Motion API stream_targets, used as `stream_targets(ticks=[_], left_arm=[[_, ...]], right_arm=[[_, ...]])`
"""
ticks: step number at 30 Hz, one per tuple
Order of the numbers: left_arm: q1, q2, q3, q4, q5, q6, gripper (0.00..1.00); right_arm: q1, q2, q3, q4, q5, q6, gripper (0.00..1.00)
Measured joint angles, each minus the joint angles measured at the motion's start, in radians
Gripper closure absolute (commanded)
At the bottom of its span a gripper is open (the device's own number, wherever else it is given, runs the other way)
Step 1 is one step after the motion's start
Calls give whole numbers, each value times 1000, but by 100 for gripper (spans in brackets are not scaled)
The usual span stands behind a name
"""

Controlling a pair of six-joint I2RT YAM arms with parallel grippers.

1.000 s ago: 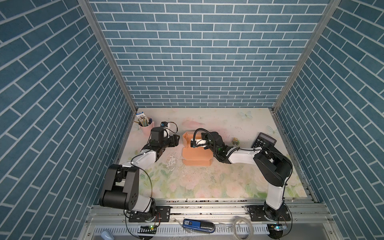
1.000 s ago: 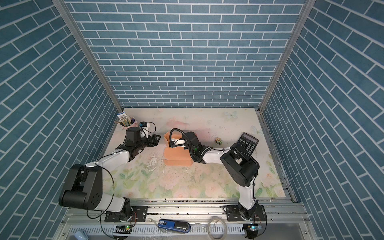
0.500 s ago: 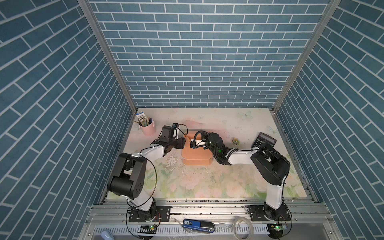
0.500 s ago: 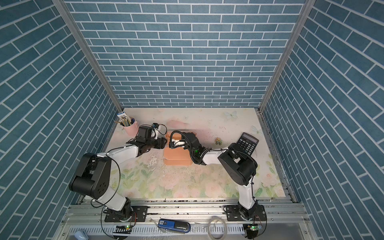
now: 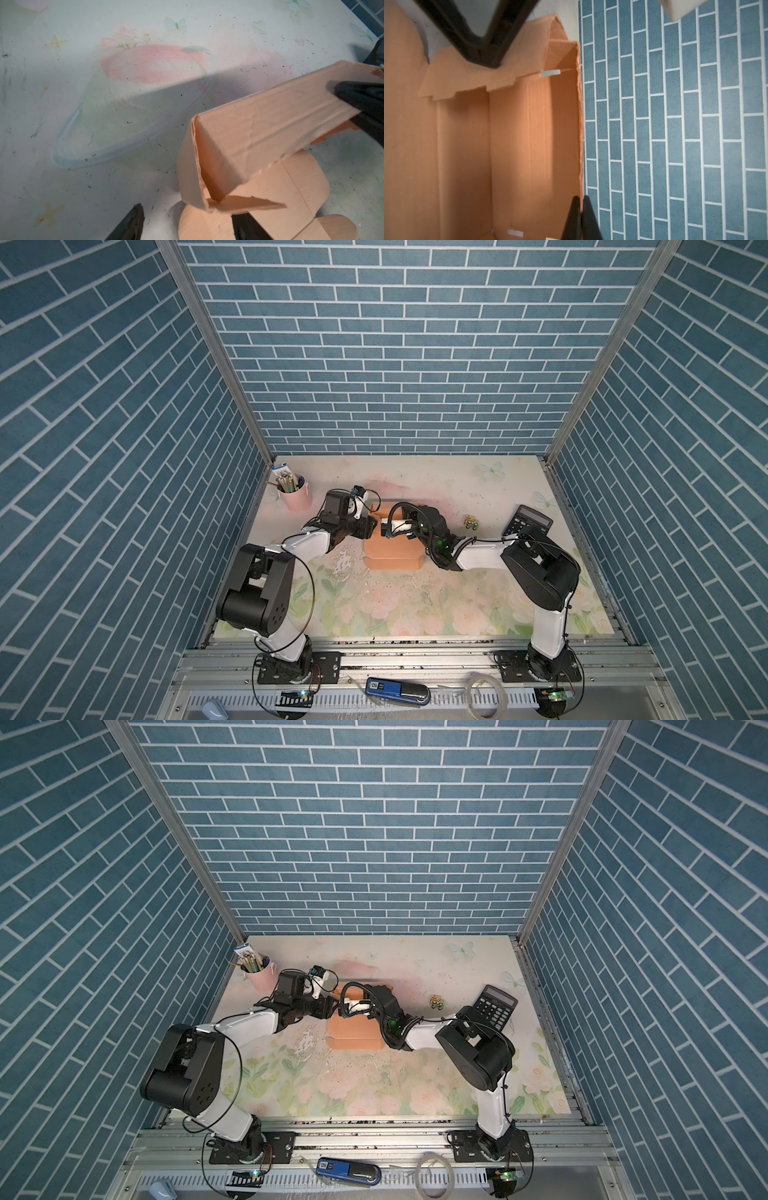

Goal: Fold the paper box

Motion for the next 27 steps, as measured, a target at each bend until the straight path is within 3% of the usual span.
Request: stream_targets(ticks=[13,19,27], left_arm=[[-15,42,0,121,31,-18,53],[-36,42,-9,164,-10,-33,64],[-45,26,-31,189,-69,-40,71]], right_arm=[[-1,-2,0,5,0,3,100],[-2,-4,0,15,1,4,100],[-2,-7,0,16,1,21,100]])
